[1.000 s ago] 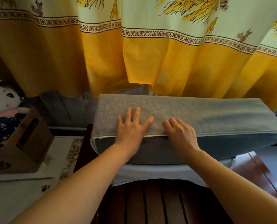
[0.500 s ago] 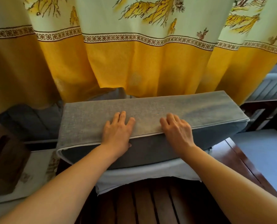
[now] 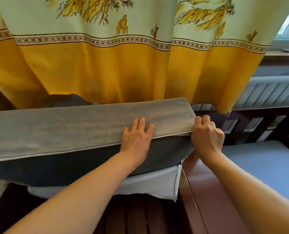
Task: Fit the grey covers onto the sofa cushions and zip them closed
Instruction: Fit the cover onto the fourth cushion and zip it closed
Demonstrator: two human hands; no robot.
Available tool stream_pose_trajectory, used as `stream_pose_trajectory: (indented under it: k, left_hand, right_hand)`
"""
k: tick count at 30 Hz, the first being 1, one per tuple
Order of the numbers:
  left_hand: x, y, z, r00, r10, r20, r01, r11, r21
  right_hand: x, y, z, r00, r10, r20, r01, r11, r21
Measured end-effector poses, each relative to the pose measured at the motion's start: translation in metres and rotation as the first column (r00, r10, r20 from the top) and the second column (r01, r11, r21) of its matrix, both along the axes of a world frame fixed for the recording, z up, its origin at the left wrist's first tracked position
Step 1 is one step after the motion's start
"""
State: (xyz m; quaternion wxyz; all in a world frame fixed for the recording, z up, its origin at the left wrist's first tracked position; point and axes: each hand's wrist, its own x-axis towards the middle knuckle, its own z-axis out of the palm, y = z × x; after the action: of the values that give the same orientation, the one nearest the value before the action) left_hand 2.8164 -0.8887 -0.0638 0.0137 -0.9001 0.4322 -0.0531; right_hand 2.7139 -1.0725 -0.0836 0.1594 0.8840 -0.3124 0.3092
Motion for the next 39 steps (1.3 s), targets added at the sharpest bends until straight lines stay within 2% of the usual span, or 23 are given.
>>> stream_pose_trajectory:
  k: [2,4,7,11,14,17,20,23,25,27,29,31,35,39]
  left_hand:
    - [-0.013,-0.026,-0.002,1.0,-0.01,0.015,0.01,1.0,-0.003]
    - [-0.025,-0.046,-0.002,1.0,-0.018,0.018,0.018,1.0,-0.004]
    - [-0.036,-0.07,-0.003,1.0,-0.021,0.009,0.021,1.0,0.015]
    - [-0.035,-0.082,-0.001,0.999,-0.002,0.036,0.0,0.999,0.052]
    - [-0.036,-0.081,-0.008,0.997,-0.016,0.077,0.015,1.0,0.022]
    - [-0.035,-0.072,-0.022,0.983,-0.094,0.159,0.097,0.995,-0.011]
    - [-0.038,-0.068,-0.026,0.973,-0.164,0.163,0.178,0.981,-0.075]
    - [-0.043,-0.066,-0.028,0.932,-0.298,0.208,0.317,0.947,-0.061]
    - [-0.045,-0.063,-0.031,0.904,-0.361,0.231,0.393,0.913,-0.111]
    - [-0.048,-0.061,-0.043,0.861,-0.415,0.293,0.464,0.877,-0.121]
    - [-0.055,-0.057,-0.055,0.815,-0.464,0.348,0.528,0.842,-0.113]
    - [-0.061,-0.053,-0.068,0.796,-0.507,0.332,0.567,0.816,-0.113]
    - [-0.066,-0.049,-0.102,0.808,-0.522,0.273,0.554,0.831,-0.052]
    - [-0.07,-0.052,-0.133,0.872,-0.449,0.193,0.461,0.887,-0.019]
  right_hand:
    - [-0.013,-0.022,-0.007,1.0,0.002,0.017,-0.003,0.997,0.077]
    - [-0.018,-0.032,-0.013,0.998,0.058,-0.003,-0.057,0.994,0.089]
    - [-0.02,-0.039,-0.014,0.977,0.213,0.025,-0.215,0.975,0.063]
    - [-0.038,-0.047,-0.019,0.948,0.318,-0.013,-0.318,0.948,0.005]
    - [-0.046,-0.043,-0.023,0.953,0.299,-0.046,-0.297,0.954,0.036]
    - [-0.042,-0.04,-0.02,0.959,0.278,-0.054,-0.276,0.96,0.048]
    - [-0.039,-0.034,-0.017,0.977,0.207,-0.048,-0.202,0.975,0.089]
    - [-0.041,-0.021,-0.022,0.986,0.143,-0.087,-0.117,0.96,0.256]
    - [-0.044,-0.016,-0.027,0.988,0.099,-0.121,-0.04,0.906,0.421]
    - [-0.048,-0.011,-0.033,0.99,0.115,-0.077,-0.054,0.832,0.552]
    - [-0.051,-0.007,-0.039,0.99,0.137,-0.012,-0.102,0.786,0.61]
    - [-0.053,-0.005,-0.049,0.989,0.139,0.045,-0.134,0.739,0.66]
    - [-0.056,-0.006,-0.084,0.99,0.118,0.072,-0.131,0.627,0.768]
    - [-0.056,-0.022,-0.135,0.987,0.146,0.07,-0.141,0.561,0.816]
